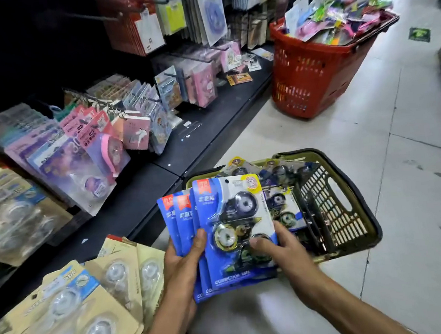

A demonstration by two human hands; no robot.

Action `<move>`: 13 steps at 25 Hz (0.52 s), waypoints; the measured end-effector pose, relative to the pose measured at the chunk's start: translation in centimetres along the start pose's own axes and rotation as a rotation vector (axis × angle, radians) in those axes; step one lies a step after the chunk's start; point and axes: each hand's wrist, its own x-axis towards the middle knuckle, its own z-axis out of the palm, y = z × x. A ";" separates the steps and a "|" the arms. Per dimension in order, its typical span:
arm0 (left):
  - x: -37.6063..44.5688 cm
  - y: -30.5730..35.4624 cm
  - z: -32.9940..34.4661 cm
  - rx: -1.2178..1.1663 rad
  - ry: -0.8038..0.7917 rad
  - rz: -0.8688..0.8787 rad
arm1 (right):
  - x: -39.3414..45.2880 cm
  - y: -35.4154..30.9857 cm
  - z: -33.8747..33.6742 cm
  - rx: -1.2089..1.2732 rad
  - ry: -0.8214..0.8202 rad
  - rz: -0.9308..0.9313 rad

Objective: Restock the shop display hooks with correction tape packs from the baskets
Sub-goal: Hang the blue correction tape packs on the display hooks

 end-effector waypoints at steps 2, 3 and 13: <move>0.3 0.1 -1.2 0.000 0.013 0.007 | 0.2 0.8 1.7 0.089 -0.036 0.039; 0.4 0.2 -1.6 0.007 0.041 0.025 | 0.4 0.9 2.2 0.119 -0.014 0.048; 2.0 0.0 -0.8 -0.001 -0.025 -0.131 | 9.0 2.9 -3.7 -0.429 0.279 0.148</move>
